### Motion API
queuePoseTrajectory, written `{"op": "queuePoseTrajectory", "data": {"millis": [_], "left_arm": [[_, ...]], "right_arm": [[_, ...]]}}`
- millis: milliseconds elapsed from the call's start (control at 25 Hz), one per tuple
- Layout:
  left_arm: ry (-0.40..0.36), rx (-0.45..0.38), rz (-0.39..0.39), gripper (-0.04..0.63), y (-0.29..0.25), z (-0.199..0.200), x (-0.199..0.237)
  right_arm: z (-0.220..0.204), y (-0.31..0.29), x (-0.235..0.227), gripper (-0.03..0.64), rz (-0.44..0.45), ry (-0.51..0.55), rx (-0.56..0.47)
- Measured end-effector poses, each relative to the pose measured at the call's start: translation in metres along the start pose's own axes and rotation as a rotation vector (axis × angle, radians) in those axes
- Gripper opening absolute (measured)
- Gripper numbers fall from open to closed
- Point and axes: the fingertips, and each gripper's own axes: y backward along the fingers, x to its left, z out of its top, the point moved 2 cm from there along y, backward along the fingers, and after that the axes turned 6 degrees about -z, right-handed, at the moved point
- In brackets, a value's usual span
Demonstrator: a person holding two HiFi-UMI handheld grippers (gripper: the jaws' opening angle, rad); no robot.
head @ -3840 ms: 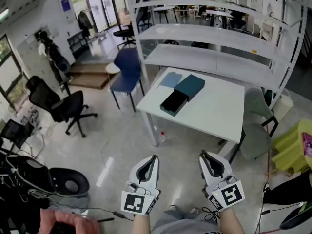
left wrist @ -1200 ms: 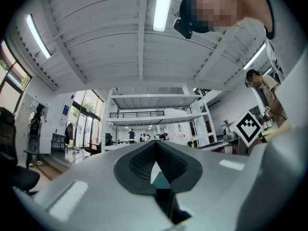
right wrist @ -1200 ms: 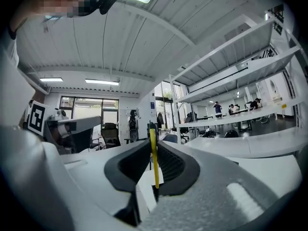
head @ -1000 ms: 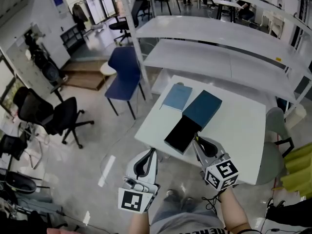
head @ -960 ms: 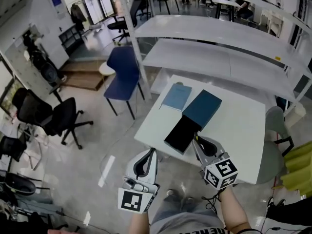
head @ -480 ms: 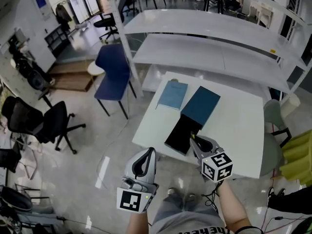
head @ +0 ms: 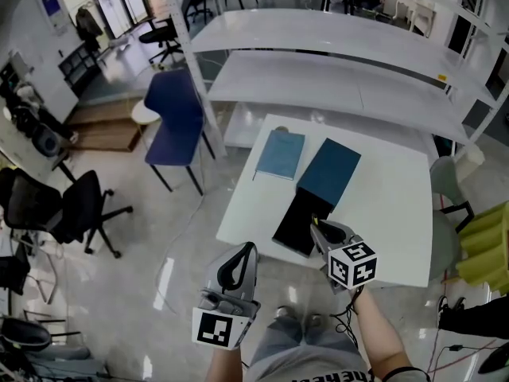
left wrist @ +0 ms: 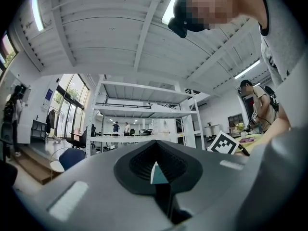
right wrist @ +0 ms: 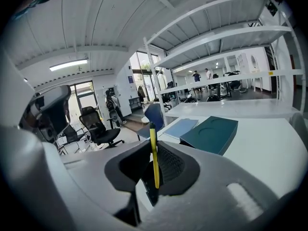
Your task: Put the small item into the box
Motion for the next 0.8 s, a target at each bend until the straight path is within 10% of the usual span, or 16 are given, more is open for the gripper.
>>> {"op": "queuePoseTrajectory", "data": {"millis": [800], "left_arm": [[0.079,0.038,-0.023,0.015,-0.008,-0.033,0.039]], "right_arm": [[-0.055,-0.071,-0.017,0.049,-0.065,-0.105,0.291]]}}
